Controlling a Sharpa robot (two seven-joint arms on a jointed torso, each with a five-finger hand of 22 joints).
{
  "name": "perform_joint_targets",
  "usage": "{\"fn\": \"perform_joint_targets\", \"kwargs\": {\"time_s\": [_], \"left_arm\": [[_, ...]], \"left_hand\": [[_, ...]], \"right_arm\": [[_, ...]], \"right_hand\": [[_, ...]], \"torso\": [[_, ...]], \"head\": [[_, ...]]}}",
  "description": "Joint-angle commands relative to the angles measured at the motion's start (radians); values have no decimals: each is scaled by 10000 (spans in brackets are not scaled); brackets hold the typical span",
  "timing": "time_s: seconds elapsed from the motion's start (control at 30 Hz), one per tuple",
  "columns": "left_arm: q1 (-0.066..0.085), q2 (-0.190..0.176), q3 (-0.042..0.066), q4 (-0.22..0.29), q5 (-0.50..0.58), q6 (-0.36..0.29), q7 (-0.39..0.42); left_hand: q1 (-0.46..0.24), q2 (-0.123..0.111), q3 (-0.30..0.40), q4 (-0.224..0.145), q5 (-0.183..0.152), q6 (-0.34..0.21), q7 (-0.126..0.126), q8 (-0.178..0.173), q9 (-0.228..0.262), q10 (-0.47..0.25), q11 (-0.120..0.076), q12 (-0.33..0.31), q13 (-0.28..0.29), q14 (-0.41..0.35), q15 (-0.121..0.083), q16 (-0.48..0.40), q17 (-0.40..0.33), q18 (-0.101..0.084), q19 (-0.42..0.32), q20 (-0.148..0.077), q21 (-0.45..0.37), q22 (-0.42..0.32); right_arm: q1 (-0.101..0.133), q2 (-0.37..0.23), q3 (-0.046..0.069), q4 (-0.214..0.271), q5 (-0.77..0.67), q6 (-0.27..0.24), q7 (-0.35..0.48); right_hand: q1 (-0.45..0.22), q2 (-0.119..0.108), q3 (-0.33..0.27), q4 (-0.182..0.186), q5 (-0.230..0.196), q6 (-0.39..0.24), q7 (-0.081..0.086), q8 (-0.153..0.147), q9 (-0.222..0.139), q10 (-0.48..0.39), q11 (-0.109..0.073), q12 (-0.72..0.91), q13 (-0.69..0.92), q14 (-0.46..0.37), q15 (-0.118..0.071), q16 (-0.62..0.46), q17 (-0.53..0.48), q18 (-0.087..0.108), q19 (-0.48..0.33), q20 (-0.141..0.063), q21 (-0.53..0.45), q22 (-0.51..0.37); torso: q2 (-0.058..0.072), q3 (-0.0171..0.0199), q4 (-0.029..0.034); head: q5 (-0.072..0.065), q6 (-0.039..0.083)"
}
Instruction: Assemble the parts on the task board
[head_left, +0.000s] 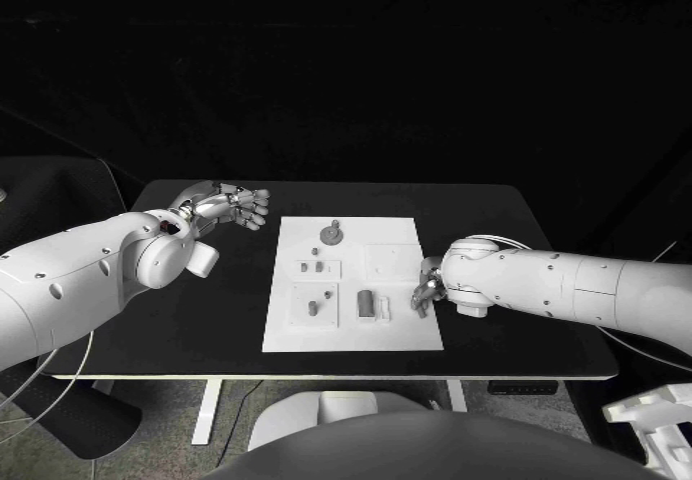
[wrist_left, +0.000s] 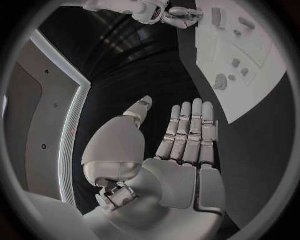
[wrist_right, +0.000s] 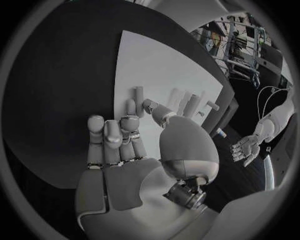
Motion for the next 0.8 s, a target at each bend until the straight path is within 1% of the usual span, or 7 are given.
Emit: {"fn": "perform_joint_targets", "kwargs": {"time_s": [0.03,0.17,0.3,0.5,0.7,0.73,0.8], "left_arm": [[14,8,8,16,-21,116,33],[14,11,8,26,-28,112,34],[14,7,8,28,-47,136,15],[14,1,8,25,-47,145,-2],[14,24,8,13,-62,163,-30],[14,23,8,12,-64,151,-34],[14,25,8,13,-80,144,-35]], "left_hand": [[-77,0,-68,-17,29,4,-14,-45,-16,-3,-5,-66,16,-60,-11,-58,-15,-69,-85,8,-32,11],[-78,1,-69,-16,29,3,-14,-46,-16,-3,-5,-66,16,-61,-12,-58,-16,-69,-86,8,-33,11],[-80,1,-70,-16,30,2,-14,-47,-16,-3,-5,-67,16,-61,-12,-58,-17,-69,-87,8,-34,12],[-82,1,-72,-16,29,0,-14,-48,-17,-3,-5,-68,17,-62,-12,-57,-18,-70,-89,7,-35,12],[-84,1,-73,-15,29,-2,-13,-49,-17,-3,-5,-69,17,-64,-12,-57,-19,-70,-90,7,-36,13],[-84,0,-74,-15,29,-2,-13,-49,-17,-3,-5,-69,17,-64,-12,-57,-19,-70,-90,7,-36,13],[-84,0,-74,-15,29,-3,-13,-49,-18,-3,-5,-69,17,-64,-12,-57,-20,-71,-91,7,-37,13]], "right_arm": [[-88,-99,-47,259,712,-350,53],[-82,-184,-10,381,895,-420,79],[11,-292,50,555,1276,-508,76],[70,-346,266,846,1439,-696,85],[70,-199,376,923,1738,-925,149],[70,-143,406,910,1765,-889,168],[70,-65,433,876,1837,-870,176]], "right_hand": [[233,220,234,-159,60,71,30,111,17,84,2,41,11,95,-12,32,10,112,85,15,1024,13],[219,248,309,-143,176,122,23,129,24,127,-5,48,11,135,-14,43,8,110,112,25,1035,19],[213,257,333,-140,216,137,21,134,25,140,-8,49,11,148,-15,46,7,110,120,28,1038,21],[208,257,344,-139,234,143,20,136,26,146,-9,50,10,155,-16,47,7,110,124,29,1039,22],[201,252,348,-138,246,148,20,137,26,153,-10,51,11,161,-16,50,7,110,129,30,1042,23],[192,241,348,-137,250,151,21,138,27,157,-11,53,11,166,-16,51,7,109,132,31,1044,24],[187,236,348,-137,252,152,22,138,27,160,-11,53,11,169,-16,52,7,109,133,32,1045,25]], "torso": [[1,-3,-4],[-1,-5,-10],[-2,-3,-1],[-4,-9,-4],[3,-6,24],[1,-7,23],[-2,-12,12]], "head": [[3,2],[-33,2],[-28,2],[-5,2],[5,2],[-8,2],[-7,2]]}}
